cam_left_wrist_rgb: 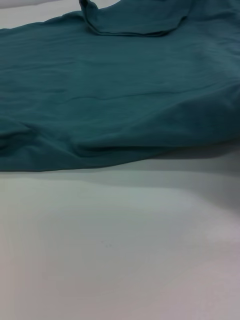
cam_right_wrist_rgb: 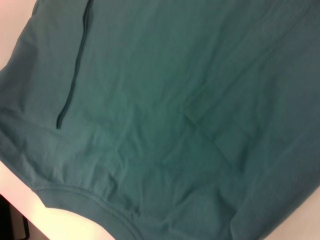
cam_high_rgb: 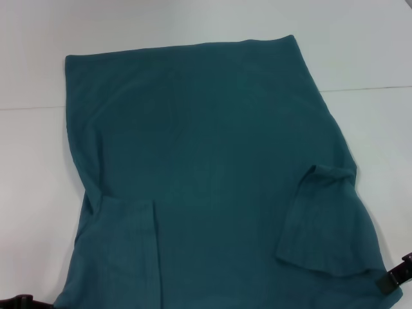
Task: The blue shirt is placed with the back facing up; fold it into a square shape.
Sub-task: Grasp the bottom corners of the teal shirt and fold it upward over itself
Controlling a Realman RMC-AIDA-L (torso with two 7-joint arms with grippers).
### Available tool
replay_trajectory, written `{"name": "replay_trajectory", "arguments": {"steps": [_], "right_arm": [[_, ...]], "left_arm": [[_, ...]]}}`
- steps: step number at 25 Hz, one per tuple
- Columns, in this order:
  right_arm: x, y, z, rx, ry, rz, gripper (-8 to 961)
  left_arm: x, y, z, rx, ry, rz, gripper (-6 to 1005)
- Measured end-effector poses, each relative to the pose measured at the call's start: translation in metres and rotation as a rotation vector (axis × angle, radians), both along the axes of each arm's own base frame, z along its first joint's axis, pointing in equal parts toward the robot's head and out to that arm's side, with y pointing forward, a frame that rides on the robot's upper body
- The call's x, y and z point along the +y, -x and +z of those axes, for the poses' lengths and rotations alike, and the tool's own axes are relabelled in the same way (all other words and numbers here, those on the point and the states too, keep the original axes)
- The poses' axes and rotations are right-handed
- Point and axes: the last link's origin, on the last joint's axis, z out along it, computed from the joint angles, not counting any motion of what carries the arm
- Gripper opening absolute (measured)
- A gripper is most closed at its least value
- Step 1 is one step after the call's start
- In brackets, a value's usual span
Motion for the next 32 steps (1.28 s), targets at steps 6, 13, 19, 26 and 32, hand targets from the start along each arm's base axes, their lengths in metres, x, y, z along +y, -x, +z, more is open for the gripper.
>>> {"name": "replay_trajectory", "arguments": {"steps": [6,13,19,26,32], "right_arm": [[0.0004,0.0,0.0,0.0,-0.002,0.002,45],[0.0009,0.0004,0.0001,0.0,-0.003,0.004,46],[0.0004,-0.0001,0.0001,0.001,-0.003,0.003,46],[0.0009,0.0003,0.0006,0.0,-0.003,0.006,45],[0.0009,0.0004,0.0003,-0.001,-0.002,0.007,46]], "left_arm": [[-0.0001,0.0001,0.0,0.0,0.0,0.0,34],[-0.0001,0.0001,0.0,0.0,0.0,0.0,34],[-0.0007,-0.0005,0.0,-0.004,0.004,-0.001,34],[0.0013,-0.0026,0.0001,-0.009,0.004,-0.008,34],[0.0024,-0.0036,0.0,-0.007,0.006,-0.012,34]]}}
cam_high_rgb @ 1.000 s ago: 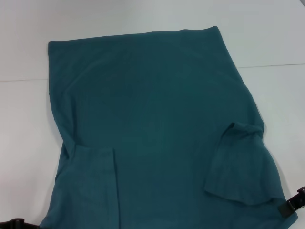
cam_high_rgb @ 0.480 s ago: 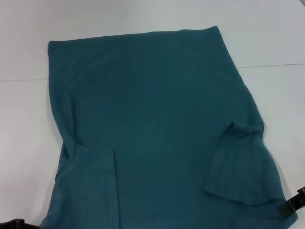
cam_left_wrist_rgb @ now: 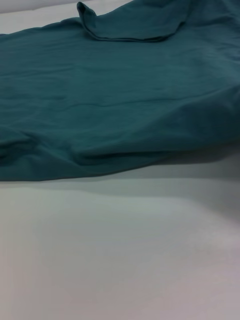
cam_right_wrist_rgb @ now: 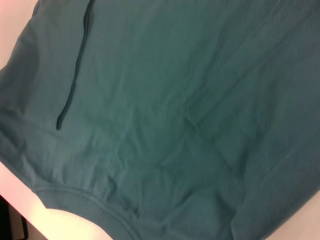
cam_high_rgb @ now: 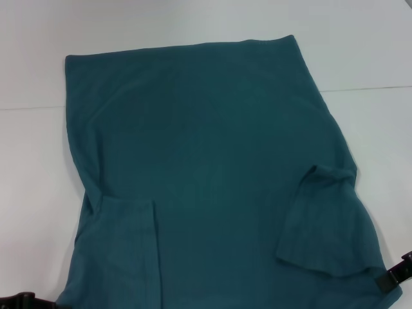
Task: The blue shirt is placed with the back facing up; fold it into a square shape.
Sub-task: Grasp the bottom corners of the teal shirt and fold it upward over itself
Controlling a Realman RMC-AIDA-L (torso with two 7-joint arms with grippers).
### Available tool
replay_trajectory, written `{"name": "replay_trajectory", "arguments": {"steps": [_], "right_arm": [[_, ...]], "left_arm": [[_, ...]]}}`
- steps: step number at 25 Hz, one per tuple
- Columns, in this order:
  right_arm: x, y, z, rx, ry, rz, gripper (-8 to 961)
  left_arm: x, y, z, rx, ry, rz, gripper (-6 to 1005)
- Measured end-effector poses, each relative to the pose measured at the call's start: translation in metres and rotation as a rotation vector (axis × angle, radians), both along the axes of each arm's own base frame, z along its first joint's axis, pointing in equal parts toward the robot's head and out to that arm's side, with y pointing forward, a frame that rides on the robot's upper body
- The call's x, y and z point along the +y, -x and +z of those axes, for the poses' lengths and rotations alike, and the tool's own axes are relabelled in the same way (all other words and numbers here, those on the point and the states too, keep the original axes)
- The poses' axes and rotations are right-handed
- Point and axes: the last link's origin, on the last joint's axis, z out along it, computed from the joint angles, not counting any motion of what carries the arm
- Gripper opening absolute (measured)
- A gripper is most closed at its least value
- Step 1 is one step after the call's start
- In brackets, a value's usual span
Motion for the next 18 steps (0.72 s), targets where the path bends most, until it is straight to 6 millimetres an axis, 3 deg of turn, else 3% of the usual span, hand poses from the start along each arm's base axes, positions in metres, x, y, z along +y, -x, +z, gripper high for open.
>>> {"name": "replay_trajectory", "arguments": {"steps": [10,18], "right_arm": [[0.004,0.003,0.001,0.008,-0.012,0.009,45],[0.024,0.019,0.012,0.075,-0.105,0.071,46]], "left_arm": [[0.005,-0.003,0.003,-0.018,-0.023,-0.011,34],[0.034,-0.025,0.016,-0.075,-0.1,-0.055,34]]}}
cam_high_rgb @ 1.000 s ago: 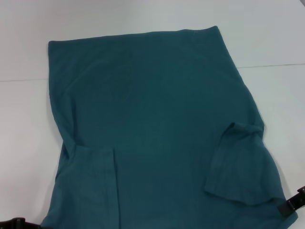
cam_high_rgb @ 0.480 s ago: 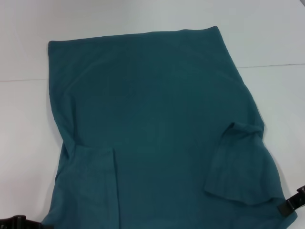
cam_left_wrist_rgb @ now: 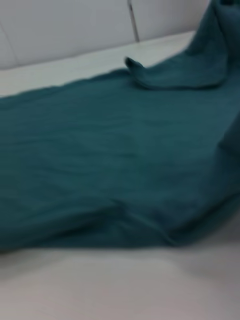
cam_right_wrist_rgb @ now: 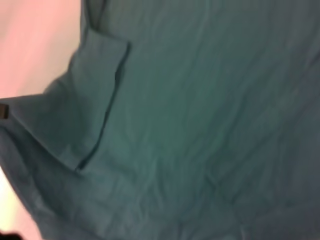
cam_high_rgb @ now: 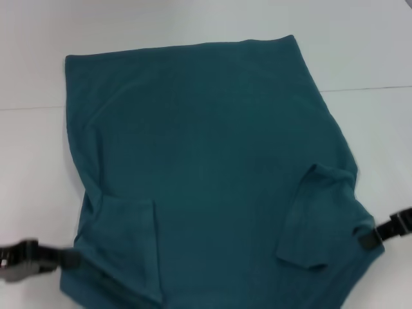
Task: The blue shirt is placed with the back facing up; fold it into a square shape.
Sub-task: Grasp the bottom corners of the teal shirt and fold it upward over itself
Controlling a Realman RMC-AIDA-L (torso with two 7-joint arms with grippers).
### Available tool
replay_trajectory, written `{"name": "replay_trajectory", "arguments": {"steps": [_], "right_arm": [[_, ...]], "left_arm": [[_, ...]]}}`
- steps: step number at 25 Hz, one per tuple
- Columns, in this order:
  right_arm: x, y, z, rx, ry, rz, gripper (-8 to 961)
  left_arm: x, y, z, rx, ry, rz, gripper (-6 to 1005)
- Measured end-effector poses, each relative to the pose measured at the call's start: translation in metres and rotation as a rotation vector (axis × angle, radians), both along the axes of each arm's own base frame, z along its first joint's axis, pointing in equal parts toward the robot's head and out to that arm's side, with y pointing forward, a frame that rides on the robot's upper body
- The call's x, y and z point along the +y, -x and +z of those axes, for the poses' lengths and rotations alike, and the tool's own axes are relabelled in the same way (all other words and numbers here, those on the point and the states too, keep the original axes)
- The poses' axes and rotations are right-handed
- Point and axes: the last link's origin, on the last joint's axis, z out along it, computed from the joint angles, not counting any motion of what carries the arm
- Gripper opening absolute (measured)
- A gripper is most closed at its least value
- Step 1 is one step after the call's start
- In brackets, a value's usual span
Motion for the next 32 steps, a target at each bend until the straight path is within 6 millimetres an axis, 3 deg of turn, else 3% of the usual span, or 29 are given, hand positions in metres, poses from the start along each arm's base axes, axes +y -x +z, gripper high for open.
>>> {"name": "replay_trajectory", "arguments": {"steps": [9,21,28,32], "right_arm": [[0.022,0.002,0.013,0.024,-0.157,-0.016,45],[0.067,0.01,0.037,0.078,-0.474,-0.076,45],[0.095,-0.003,0.019,0.014,-0.605,-0.098,45],[0.107,-0.002,0.004,-0.025,-0.626,-0.08,45]], "left_arm": [[0.045,-0.032,0.007,-0.016,-0.041,-0.026,34],[0.094,-0.053,0.008,0.079,-0.157,-0.023,34],[0.123,-0.053,-0.013,0.294,-0.218,0.006,34],[0.131,-0.054,-0.025,0.367,-0.231,-0.013,33]]}}
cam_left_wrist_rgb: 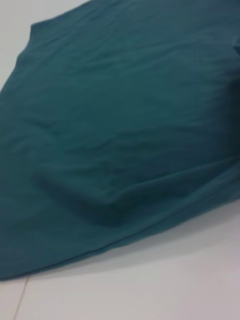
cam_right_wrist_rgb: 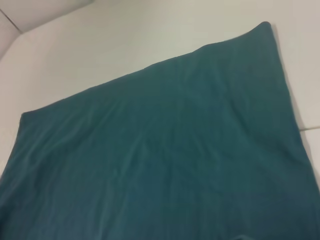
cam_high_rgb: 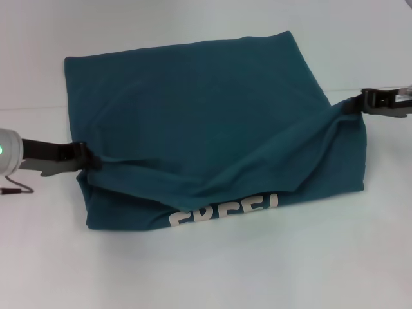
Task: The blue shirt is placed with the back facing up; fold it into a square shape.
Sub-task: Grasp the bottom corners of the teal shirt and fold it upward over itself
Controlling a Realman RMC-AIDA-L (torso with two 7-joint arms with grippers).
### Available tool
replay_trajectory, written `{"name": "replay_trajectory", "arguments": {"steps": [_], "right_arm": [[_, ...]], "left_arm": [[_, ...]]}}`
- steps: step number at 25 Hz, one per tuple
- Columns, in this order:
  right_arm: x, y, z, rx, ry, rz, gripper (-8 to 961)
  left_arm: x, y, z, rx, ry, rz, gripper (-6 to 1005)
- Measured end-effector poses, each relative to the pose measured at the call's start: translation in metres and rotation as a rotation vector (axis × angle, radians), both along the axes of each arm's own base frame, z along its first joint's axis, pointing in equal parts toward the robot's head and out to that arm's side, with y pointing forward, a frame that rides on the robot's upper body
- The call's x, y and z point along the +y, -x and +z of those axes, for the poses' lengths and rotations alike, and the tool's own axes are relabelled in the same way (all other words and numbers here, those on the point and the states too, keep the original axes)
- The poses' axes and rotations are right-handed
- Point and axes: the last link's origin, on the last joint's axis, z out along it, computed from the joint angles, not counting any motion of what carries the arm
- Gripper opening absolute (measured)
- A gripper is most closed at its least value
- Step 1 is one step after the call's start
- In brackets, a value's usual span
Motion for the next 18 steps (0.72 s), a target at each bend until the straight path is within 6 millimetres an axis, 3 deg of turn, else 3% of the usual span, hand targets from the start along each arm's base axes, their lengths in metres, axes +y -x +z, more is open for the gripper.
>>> {"name": "replay_trajectory", "arguments": {"steps": [11,18], "right_arm": [[0.024,0.033,0.016,0.054,-0.125,0.09,46],[0.042,0.026,-0.008,-0.039,-0.224,0.062,46]], "left_arm": [[0.021,-0.016,0.026,0.018,-0.091,-0.051,33],[0.036,-0.024,0.013,0.083,-0.192,-0.114,34]]}}
